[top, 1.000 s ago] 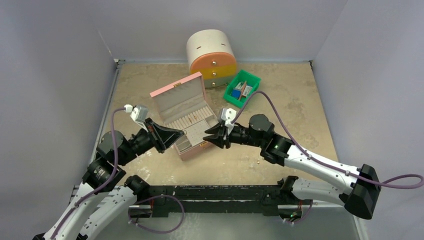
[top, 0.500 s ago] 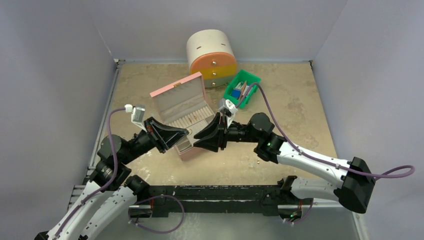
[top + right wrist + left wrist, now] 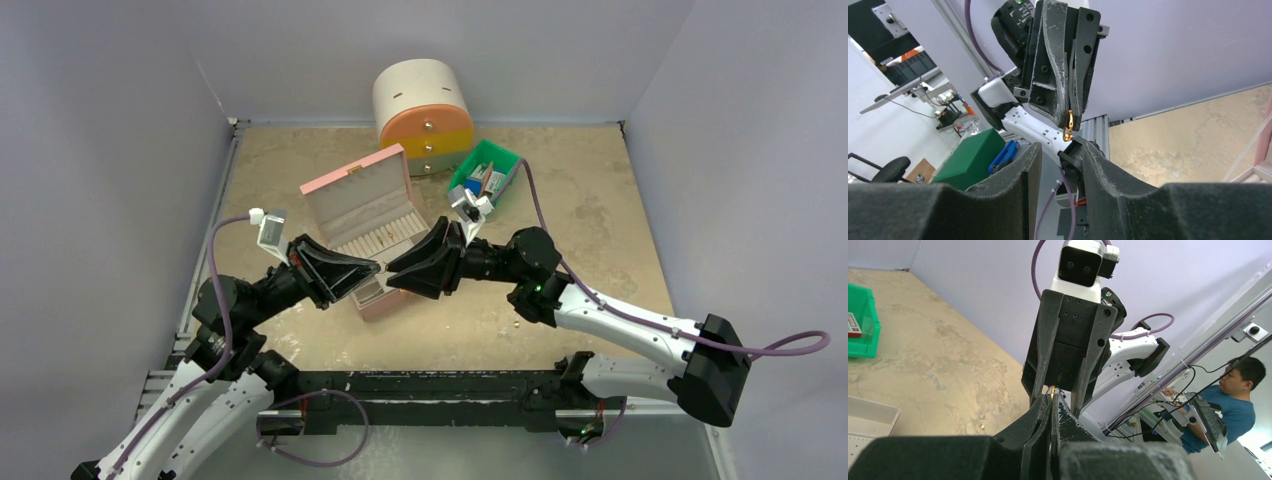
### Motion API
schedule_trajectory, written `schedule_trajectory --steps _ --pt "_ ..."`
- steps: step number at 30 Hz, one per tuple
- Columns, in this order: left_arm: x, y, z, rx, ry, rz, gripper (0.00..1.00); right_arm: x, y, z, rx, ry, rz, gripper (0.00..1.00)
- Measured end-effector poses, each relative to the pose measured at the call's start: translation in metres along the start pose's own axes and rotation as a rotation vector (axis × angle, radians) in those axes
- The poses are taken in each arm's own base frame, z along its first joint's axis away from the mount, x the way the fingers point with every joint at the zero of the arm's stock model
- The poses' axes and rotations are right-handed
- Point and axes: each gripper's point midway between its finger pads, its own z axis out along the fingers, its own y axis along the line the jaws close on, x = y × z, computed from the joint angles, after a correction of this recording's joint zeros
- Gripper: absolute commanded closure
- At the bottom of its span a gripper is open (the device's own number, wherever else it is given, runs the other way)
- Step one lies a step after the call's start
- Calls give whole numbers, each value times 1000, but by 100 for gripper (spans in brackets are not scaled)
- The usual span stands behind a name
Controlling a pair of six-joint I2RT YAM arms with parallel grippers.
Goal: Organize the mixed jewelry
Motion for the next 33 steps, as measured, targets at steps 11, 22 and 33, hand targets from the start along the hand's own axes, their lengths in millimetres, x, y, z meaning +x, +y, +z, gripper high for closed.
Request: schedule_trajectory --steps 11,22,33 --pt "-1 -6 0 28 0 3 100 -10 8 1 -27 -40 21 68" --pt "-1 -7 0 34 0 3 100 -18 9 3 -25 -73 28 71" --pt "2 -3 0 29 4 -1 100 -14 4 4 -16 -67 37 81"
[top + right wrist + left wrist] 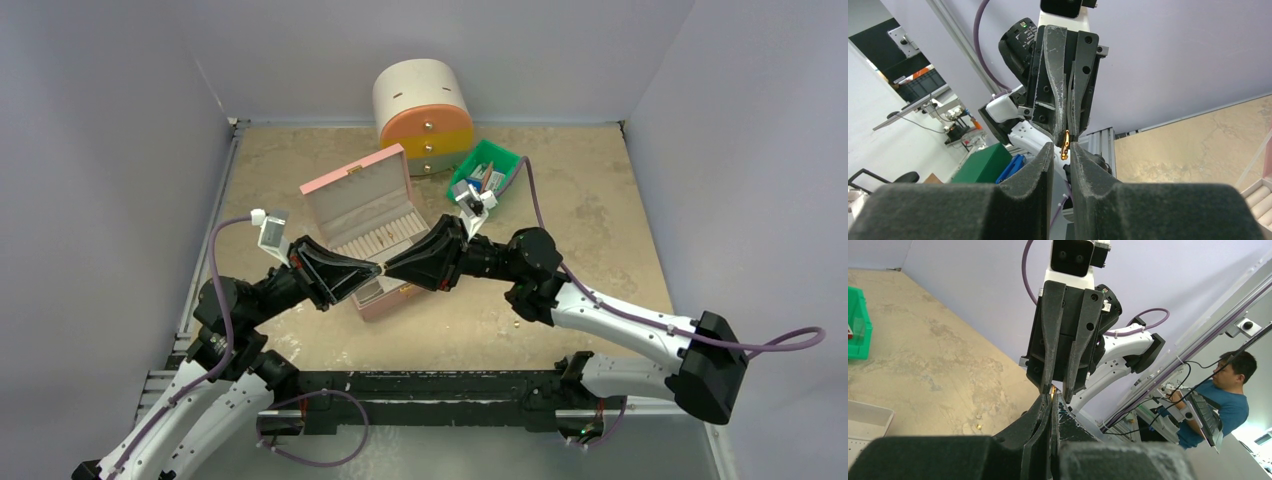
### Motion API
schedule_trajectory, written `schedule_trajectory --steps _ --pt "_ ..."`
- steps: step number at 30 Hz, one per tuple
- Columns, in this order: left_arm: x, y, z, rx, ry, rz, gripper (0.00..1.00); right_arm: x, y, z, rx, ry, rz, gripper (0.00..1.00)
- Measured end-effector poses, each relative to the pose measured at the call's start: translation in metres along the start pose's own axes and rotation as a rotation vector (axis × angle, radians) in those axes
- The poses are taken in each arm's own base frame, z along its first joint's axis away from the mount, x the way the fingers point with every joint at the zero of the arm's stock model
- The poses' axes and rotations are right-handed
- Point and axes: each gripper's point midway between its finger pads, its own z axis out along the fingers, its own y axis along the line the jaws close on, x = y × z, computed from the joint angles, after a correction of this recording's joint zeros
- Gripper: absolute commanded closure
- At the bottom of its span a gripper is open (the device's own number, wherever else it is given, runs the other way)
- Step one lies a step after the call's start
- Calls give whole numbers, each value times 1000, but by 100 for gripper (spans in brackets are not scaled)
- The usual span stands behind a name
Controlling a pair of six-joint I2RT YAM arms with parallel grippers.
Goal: Organize the mixed jewelry
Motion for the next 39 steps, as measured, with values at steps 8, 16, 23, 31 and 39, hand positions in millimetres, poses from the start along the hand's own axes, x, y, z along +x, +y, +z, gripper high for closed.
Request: schedule_trajectory --steps 8,16,23,31,39 --pt "0 -1 0 2 -1 2 100 0 -1 0 6 0 5 100" --pt "1 6 -1 -29 3 8 78 3 -5 0 22 9 8 100" --pt "-8 39 -13 -282 2 63 42 3 -28 -4 164 38 -34 100" --pt "-25 76 -50 -574 -75 145 29 -21 -69 -4 427 73 -153 100" --pt "-27 105 -77 -767 -107 173 28 -2 -145 -11 723 229 -222 100"
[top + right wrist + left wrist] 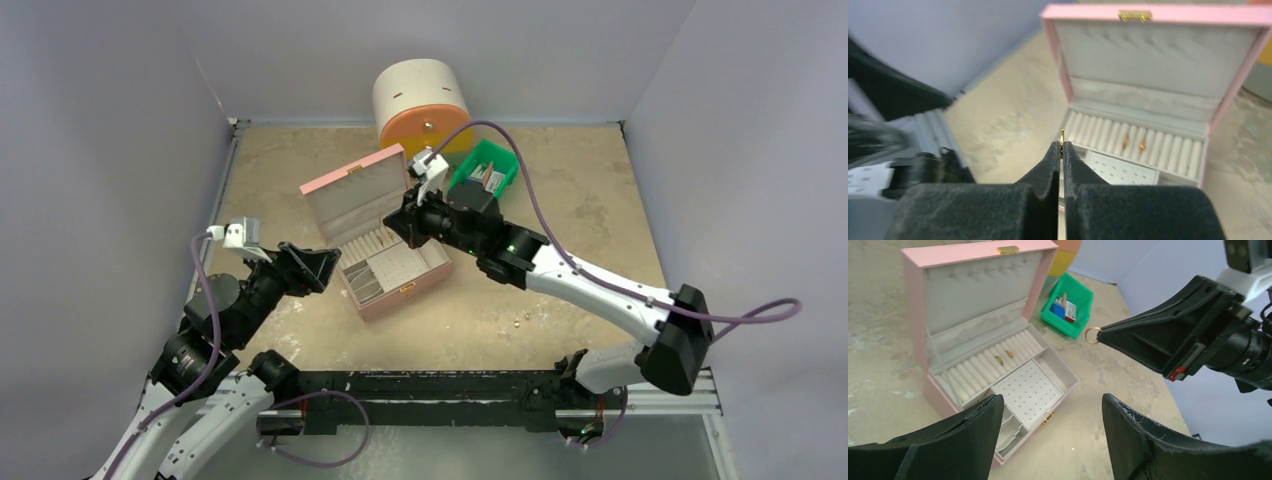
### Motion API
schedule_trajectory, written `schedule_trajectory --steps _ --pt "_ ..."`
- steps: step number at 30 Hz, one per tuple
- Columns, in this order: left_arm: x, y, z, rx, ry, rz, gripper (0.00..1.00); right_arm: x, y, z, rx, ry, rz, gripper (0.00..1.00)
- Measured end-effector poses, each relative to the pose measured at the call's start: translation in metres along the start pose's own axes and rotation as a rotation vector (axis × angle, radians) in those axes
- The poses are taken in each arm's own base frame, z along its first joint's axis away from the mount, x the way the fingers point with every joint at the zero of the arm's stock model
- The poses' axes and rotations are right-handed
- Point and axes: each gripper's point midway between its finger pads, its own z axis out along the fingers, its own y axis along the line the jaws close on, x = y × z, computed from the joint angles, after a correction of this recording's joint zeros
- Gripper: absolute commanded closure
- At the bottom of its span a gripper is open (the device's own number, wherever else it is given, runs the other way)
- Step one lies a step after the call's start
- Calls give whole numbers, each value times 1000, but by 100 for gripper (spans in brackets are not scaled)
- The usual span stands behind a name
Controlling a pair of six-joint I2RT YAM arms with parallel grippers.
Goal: Organize the mixed jewelry
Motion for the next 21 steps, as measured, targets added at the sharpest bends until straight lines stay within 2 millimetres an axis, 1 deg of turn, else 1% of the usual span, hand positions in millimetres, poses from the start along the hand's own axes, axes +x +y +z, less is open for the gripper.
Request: schedule_trajectory --steps 4,7,10,14,21 --pt "-1 14 0 -71 -15 13 28 38 -28 26 113 131 -38 100" --pt "-4 22 -1 -114 -35 15 28 67 -44 42 170 224 -56 100" --pt "-7 26 -2 -132 -52 15 28 91 -56 55 210 294 -69 100" --pt "-8 28 -2 -144 -57 15 28 112 -66 69 239 355 -75 100" --pt "-9 28 -4 -143 -66 14 28 133 -77 93 269 401 -80 100"
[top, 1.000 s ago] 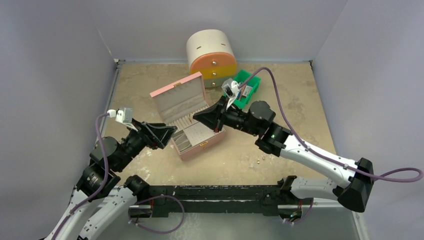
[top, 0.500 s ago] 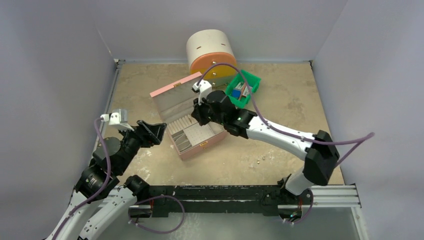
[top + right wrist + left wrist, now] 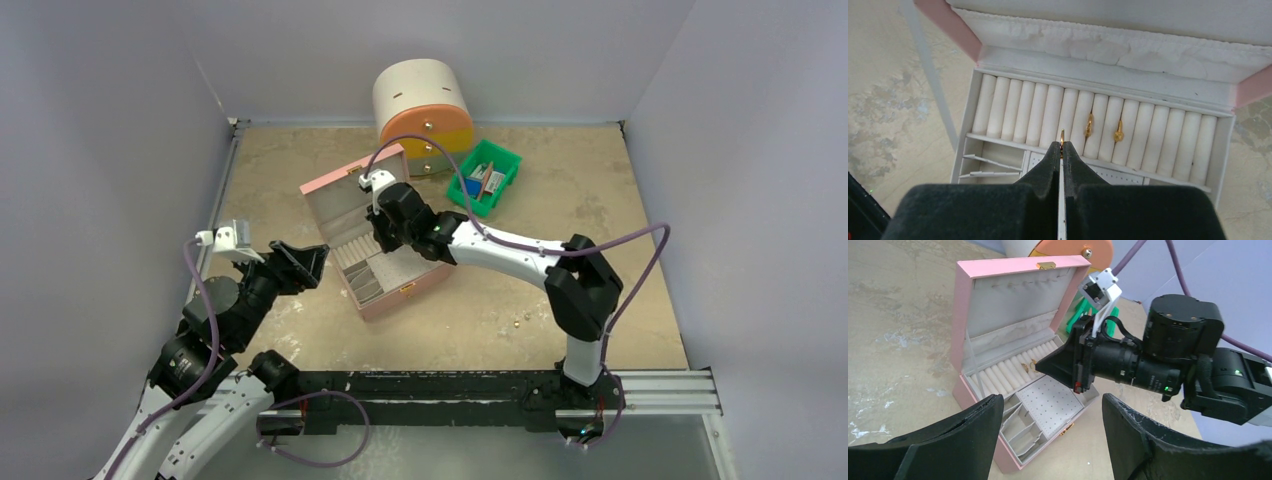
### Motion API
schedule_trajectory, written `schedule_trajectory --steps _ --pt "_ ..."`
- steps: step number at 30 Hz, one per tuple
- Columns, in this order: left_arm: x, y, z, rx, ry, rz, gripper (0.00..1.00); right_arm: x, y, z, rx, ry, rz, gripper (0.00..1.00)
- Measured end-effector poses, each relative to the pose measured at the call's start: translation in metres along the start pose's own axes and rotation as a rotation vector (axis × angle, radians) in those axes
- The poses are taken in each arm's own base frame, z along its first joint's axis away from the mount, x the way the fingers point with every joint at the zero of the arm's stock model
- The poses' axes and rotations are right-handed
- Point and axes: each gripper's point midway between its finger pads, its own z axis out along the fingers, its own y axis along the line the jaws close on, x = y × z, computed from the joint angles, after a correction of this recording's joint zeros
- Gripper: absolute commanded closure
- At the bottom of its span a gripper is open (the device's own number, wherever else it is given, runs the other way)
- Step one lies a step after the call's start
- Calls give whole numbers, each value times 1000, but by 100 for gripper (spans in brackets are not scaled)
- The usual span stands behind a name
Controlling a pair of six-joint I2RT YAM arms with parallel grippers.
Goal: Organize the mixed jewelry
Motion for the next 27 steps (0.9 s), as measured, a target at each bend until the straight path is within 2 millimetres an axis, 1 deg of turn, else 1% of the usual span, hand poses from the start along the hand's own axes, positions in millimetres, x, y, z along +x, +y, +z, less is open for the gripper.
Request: schedule_trajectory --steps 6,13,18,27 --pt "0 0 0 0 0 0 28 9 -1 22 14 31 -3 100" --pt "0 0 0 0 -2 0 28 19 -2 37 23 59 -2 100" --pt "0 0 0 0 -2 0 28 23 -1 43 24 70 4 100" --pt "0 0 0 -1 -2 -1 28 24 1 45 15 72 23 100"
